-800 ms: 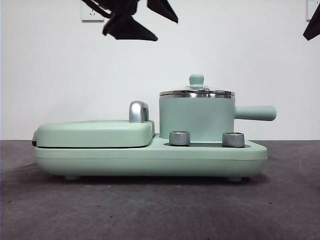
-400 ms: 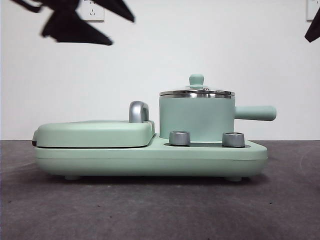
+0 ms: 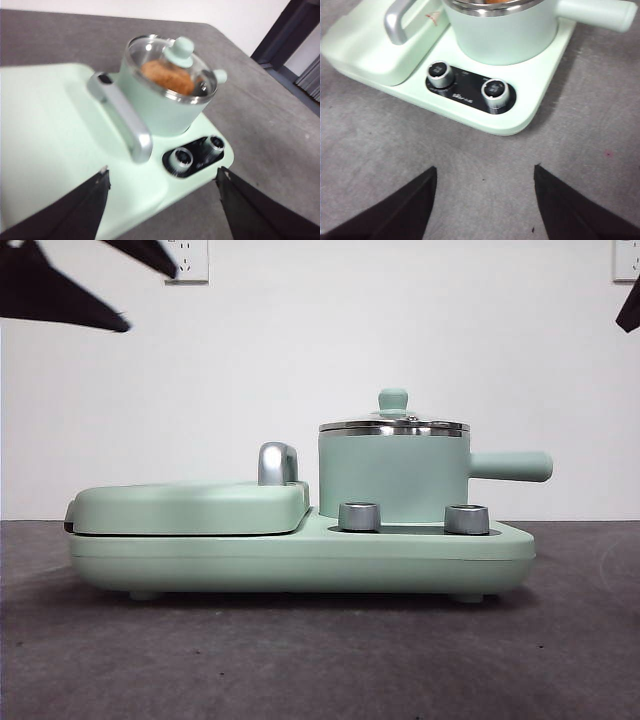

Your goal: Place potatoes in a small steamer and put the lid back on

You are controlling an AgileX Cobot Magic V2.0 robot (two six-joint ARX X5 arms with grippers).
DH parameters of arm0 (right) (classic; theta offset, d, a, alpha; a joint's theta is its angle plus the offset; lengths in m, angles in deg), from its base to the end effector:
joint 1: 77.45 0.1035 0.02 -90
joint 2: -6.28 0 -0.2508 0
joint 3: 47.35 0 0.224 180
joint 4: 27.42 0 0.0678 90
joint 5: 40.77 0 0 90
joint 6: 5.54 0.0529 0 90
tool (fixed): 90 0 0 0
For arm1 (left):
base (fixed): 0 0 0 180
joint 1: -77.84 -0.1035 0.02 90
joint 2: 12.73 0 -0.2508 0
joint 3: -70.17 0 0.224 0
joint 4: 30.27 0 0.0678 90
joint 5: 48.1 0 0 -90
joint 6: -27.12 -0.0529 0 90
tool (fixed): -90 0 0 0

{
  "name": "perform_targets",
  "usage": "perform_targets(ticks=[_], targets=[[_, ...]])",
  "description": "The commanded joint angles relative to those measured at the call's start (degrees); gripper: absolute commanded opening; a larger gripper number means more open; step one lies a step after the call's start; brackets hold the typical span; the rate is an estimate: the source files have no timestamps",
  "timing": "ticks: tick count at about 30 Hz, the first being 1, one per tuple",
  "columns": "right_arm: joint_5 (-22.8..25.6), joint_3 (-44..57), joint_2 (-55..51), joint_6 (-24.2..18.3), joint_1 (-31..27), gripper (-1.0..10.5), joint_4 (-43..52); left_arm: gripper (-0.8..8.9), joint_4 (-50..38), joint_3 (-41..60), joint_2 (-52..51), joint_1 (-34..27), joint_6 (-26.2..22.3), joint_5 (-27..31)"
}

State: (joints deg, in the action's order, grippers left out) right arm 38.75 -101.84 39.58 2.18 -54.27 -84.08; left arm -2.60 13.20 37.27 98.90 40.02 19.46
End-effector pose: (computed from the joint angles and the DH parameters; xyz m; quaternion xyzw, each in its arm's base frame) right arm 0.1036 0.0548 0.2526 0.0278 0.3206 0.2548 0.9119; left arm 0.1703 -0.0872 0.2816 -0.1048 0.2195 -0.3420 0.9077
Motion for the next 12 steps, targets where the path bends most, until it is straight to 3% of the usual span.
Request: perform_targets(ticks=[1,12], targets=[[-0.13,-0.13,0.33,-1.03,0.31,3.0,0.48,3.32,1.88,1.07,-2.64,-0.66,-0.42,-0.07],[-0.22,-0.13,0.26,-1.07,0.31,3.0,2.49,3.33,12.07,4.13,-12.79,-4.24,-1.25,2.34]])
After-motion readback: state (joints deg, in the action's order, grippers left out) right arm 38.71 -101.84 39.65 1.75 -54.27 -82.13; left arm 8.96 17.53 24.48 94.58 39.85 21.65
